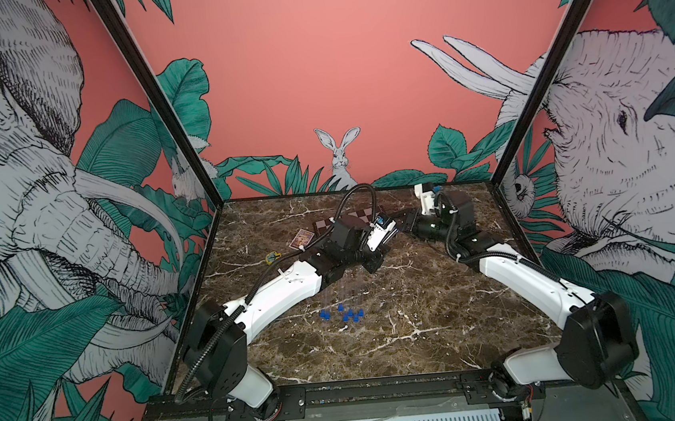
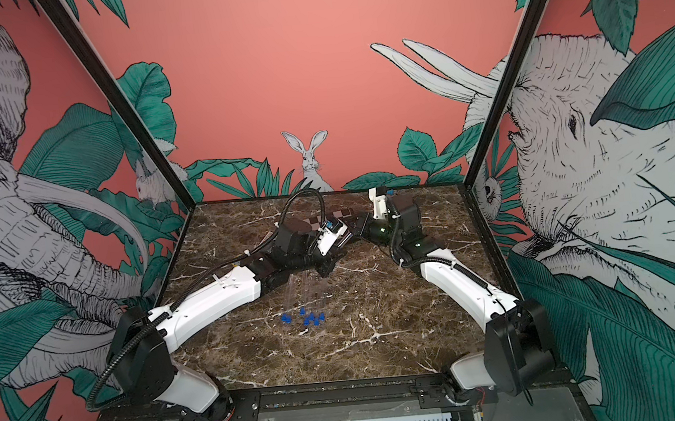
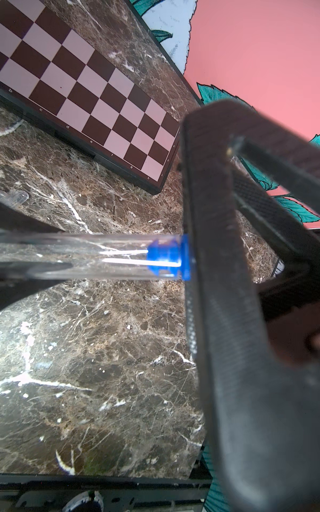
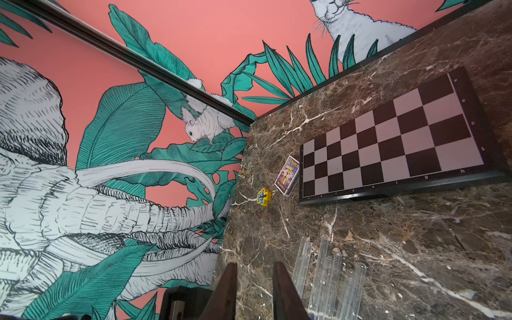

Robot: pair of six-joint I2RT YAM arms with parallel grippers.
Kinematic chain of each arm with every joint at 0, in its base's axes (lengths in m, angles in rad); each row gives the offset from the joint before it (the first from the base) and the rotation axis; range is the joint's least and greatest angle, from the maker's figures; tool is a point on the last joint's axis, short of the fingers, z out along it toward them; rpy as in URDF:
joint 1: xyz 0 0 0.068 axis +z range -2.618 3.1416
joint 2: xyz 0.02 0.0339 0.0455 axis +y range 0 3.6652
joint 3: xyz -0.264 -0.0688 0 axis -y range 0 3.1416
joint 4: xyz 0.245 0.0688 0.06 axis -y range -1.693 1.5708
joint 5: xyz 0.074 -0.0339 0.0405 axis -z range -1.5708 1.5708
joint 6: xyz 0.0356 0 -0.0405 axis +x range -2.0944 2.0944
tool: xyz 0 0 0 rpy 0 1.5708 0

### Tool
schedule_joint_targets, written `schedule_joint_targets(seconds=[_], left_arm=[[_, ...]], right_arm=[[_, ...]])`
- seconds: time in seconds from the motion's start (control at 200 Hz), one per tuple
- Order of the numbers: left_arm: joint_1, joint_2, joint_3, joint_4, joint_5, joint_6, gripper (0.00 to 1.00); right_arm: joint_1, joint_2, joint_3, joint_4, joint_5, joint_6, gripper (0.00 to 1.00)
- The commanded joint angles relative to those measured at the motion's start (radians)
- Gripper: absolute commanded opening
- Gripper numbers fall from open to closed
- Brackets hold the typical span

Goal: Remove stoppers from test tubes
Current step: Open the stopper on the test tube.

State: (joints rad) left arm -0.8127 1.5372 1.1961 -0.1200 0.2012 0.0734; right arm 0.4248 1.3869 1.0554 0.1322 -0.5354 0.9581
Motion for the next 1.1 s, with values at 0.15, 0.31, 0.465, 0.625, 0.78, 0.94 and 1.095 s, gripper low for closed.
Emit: schedule_joint_targets(seconds=[0.15,0.31,0.465,0.625,0.78,0.94,1.095], left_arm=[[0.002,-0.011,0.034,0.025,0.0,-0.016,0.0],[0.003,-0.012,0.037,0.027,-0.002,-0.016,0.0],[0.002,-0.012,0.039,0.028,0.0,-0.016,0.0],[0.001,-0.012,0.039,0.029,0.001,-0.017,0.0],[0.002,-0.012,0.039,0.029,0.001,-0.018,0.0],[0.001,-0.011,0.04,0.03,0.001,-0.016,0.0],[0.001,-0.011,0.037,0.03,0.003,-0.015,0.0]], right_arm=[[0.007,0.011,0.014,0.058,-0.009,0.013,0.24],[0.009,0.013,0.012,0.061,-0.008,0.014,0.23],[0.011,0.015,0.012,0.069,-0.008,0.019,0.23],[0.01,0.016,0.012,0.071,-0.008,0.021,0.2],[0.012,0.02,0.015,0.074,-0.012,0.024,0.17],[0.013,0.022,0.013,0.081,-0.009,0.025,0.13],[0.013,0.022,0.013,0.086,-0.005,0.027,0.03]])
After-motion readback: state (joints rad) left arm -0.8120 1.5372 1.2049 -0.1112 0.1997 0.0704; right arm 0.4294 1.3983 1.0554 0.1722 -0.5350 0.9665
